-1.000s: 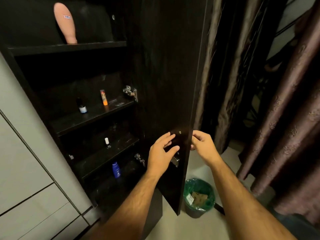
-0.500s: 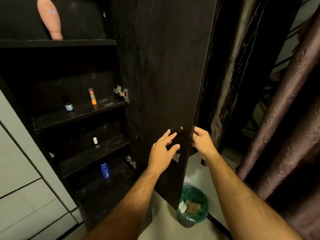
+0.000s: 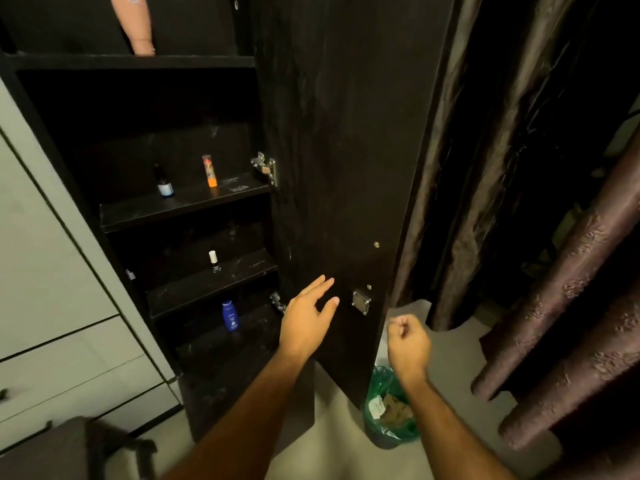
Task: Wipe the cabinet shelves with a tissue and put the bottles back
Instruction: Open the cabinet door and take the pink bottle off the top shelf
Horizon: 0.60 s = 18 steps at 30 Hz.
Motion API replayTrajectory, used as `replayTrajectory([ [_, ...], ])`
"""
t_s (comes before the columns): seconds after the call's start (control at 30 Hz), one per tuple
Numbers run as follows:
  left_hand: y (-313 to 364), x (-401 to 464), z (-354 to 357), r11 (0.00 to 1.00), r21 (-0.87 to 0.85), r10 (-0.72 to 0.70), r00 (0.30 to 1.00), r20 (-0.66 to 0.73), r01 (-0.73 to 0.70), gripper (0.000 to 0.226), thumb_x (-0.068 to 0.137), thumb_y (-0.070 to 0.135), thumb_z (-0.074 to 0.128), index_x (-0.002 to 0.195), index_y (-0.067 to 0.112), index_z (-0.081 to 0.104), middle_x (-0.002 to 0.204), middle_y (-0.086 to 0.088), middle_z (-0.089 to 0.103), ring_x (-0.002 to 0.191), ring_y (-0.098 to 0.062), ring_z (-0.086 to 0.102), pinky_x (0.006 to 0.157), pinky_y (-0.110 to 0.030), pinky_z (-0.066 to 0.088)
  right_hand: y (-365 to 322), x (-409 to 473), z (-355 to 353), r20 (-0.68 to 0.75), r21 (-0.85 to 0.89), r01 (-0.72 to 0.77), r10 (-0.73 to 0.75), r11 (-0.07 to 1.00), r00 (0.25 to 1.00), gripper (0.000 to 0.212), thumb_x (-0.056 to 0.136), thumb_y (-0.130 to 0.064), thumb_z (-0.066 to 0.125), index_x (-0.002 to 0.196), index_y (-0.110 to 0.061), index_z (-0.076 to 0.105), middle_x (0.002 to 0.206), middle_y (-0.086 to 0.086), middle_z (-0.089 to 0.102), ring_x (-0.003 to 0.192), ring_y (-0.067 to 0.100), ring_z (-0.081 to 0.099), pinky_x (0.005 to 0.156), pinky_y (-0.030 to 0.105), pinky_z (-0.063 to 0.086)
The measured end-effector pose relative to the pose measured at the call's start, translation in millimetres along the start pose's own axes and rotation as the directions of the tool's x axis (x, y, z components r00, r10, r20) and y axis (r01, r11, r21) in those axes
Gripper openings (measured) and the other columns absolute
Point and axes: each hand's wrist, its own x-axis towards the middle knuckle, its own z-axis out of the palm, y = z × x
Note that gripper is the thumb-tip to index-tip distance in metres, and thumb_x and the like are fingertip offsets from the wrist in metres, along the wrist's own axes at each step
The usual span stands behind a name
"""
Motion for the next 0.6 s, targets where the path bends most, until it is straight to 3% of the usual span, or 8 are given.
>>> replayTrajectory([
  [0.13,-40.9,-19.7,-22.8,0.984,0.148,-0.101,0.995,-0.022,0.103,0.047,0.096,0.038,0.056,0.141,0.037,0.045,0.152,0.015,0.038,0.136,-0.004,0.038,0.109,-0.025,0.027,10.7,-40.0,32.0,0.144,-0.036,0.103,-0.097,0.994,0.985,0.022,0.091,-0.014,0.058,0.074,-0.027,0.056,0.062,-0.005,0.057,0.054,0.008,0.054,0.046,0.021,0.041],
  [0.27,-69.6,-29.6,-58.4,0.954,0.260,-0.131,0.989,-0.074,0.146,0.051,0.095,0.044,0.055,0.144,0.038,0.040,0.155,0.015,0.033,0.139,-0.008,0.035,0.106,-0.024,0.026,-21.1,-45.7,68.5,0.359,-0.109,0.327,-0.270,0.939,0.894,0.002,0.091,-0.029,0.061,0.090,-0.031,0.061,0.079,-0.011,0.062,0.070,0.003,0.059,0.065,0.030,0.053],
  [0.43,-93.1,-27.2,-120.8,0.933,0.311,-0.131,0.974,-0.184,0.184,0.064,0.091,0.052,0.057,0.148,0.036,0.033,0.159,0.011,0.026,0.142,-0.010,0.030,0.108,-0.025,0.024,-82.0,-37.7,124.2,0.449,-0.153,0.528,-0.418,0.835,0.790,0.046,0.091,-0.048,0.059,0.131,-0.026,0.053,0.125,-0.007,0.059,0.113,0.010,0.057,0.092,0.030,0.050],
  [0.6,-102.2,-8.2,-191.8,0.914,0.366,-0.079,0.963,-0.258,0.173,0.064,0.092,0.046,0.059,0.149,0.032,0.034,0.159,0.008,0.027,0.144,-0.012,0.026,0.115,-0.030,0.023,-142.0,-29.2,172.7,0.500,-0.151,0.670,-0.529,0.727,0.686,0.059,0.090,-0.046,0.061,0.142,-0.022,0.045,0.146,-0.001,0.046,0.134,0.018,0.042,0.103,0.032,0.040],
])
